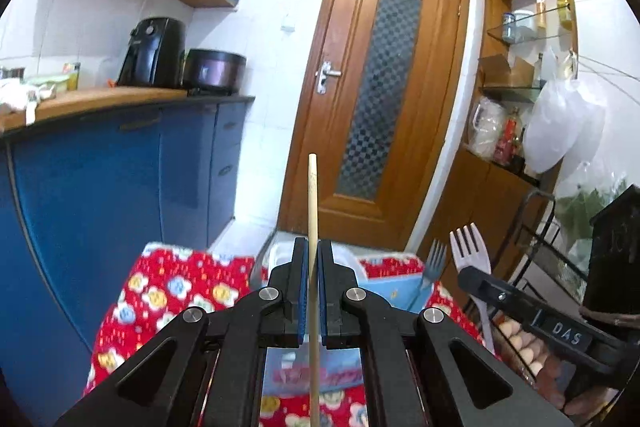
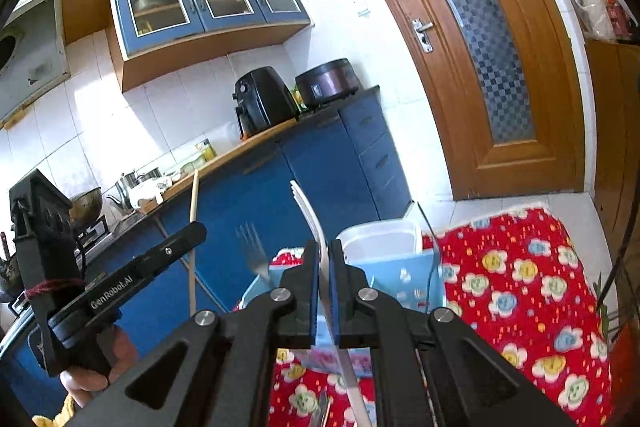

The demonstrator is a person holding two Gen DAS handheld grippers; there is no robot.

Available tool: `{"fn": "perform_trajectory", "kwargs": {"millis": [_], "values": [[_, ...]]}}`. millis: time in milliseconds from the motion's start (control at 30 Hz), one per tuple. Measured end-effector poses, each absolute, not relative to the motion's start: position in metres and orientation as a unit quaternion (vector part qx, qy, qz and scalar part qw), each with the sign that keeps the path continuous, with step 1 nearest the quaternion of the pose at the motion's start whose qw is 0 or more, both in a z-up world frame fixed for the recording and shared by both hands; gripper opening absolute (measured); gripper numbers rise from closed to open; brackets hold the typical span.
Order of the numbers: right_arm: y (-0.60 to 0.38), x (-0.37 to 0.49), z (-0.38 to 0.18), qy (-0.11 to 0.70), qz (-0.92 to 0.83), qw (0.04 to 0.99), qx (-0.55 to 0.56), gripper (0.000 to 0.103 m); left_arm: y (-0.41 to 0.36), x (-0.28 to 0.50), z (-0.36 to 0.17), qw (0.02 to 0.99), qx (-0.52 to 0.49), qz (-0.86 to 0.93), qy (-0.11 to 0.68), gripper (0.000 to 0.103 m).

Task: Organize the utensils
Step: 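Carry the white fork and the chopstick with both tools over the caddy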

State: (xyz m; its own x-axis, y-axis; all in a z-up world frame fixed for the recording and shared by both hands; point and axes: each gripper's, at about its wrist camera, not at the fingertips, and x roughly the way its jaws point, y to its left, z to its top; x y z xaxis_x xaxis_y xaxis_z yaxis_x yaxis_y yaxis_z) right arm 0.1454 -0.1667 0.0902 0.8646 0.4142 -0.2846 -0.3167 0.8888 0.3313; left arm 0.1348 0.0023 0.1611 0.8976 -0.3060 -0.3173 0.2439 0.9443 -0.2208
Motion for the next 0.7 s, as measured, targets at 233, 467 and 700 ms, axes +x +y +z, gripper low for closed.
{"fn": "perform_trajectory", "kwargs": {"millis": [233,467,700], "values": [[-0.167,0.174,0.101,0.151,0.194,0.957,0.153,0.006,-0.007,0.162,0.18,0.975,-0.09,-0.141,0.146,0.004],[-0.165,0.202,0.103,0.14,0.2,0.958,0.151,0.006,-0.019,0.192,0.184,0.981,-0.087,-0.126,0.119,0.004],[-0.173,0.222,0.093,0.123,0.211,0.952,0.183,0.006,-0.023,0.21,0.165,0.986,-0.077,-0.102,0.107,0.004]]}}
